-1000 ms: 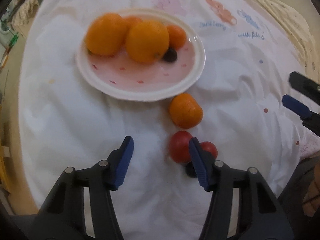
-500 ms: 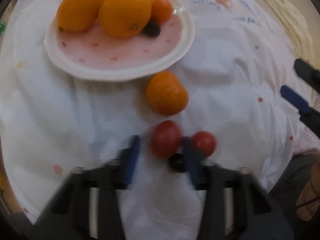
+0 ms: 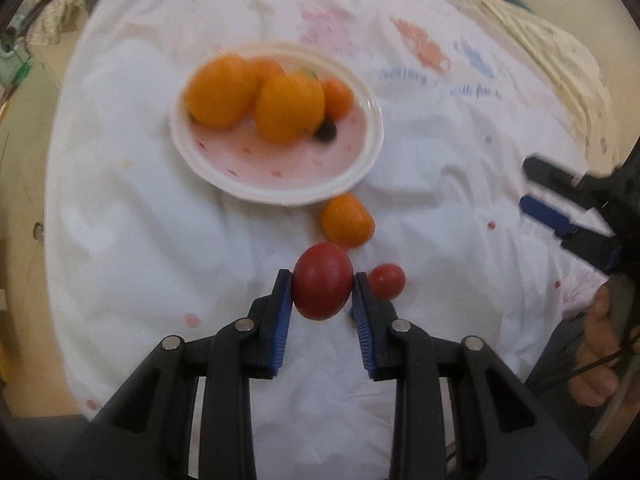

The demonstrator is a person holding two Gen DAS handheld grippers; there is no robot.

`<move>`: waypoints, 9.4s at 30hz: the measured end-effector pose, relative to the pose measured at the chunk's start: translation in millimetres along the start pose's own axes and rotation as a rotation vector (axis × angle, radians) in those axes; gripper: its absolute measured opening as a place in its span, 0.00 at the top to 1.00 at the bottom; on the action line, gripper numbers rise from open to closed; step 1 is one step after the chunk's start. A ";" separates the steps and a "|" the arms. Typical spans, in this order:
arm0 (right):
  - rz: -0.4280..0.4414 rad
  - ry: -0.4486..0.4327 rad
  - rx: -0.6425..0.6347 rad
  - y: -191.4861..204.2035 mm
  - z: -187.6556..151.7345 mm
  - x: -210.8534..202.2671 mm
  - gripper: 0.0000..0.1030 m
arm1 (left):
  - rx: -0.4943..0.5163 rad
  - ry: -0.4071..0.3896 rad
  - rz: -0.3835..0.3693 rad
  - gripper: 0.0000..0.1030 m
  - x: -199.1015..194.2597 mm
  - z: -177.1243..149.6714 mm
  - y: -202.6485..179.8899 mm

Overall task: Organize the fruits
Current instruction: 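Lift the tomato with the left tool while the right tool grasps a mandarin, then carry the tomato and mandarin over the pink plate with both tools, then open the left tool to drop the tomato while the right tool drops the mandarin, then raise both open tools away from the plate, then grasp the red tomato with the right tool while the left tool grasps the dark plum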

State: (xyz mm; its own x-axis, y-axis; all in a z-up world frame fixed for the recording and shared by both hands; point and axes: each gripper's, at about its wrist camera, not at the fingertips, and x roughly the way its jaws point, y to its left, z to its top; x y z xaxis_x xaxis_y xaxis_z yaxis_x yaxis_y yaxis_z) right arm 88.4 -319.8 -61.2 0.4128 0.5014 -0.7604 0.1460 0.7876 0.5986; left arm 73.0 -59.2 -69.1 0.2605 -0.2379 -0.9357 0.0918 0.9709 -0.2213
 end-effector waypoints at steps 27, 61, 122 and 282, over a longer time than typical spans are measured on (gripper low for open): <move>-0.067 0.221 -0.276 52.7 -8.6 94.2 0.34 | -0.178 -0.083 0.134 0.75 -23.4 3.9 59.2; -0.059 0.291 -0.391 73.4 -25.1 117.7 0.59 | -0.158 -0.078 0.206 0.75 -7.0 8.3 62.6; 0.132 0.014 -0.221 72.6 72.3 32.5 0.59 | -0.070 -0.279 0.200 0.75 -47.5 92.0 42.0; 0.035 0.069 0.025 -37.4 0.2 -14.1 0.68 | 0.238 0.056 0.156 0.81 63.4 -26.7 -69.7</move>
State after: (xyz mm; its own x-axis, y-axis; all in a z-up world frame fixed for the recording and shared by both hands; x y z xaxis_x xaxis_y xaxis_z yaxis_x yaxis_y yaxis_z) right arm 77.4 -356.4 -72.8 0.3552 0.5529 -0.7538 0.1554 0.7602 0.6308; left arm 57.4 -141.2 -120.3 0.2367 -0.0777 -0.9685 0.2796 0.9601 -0.0087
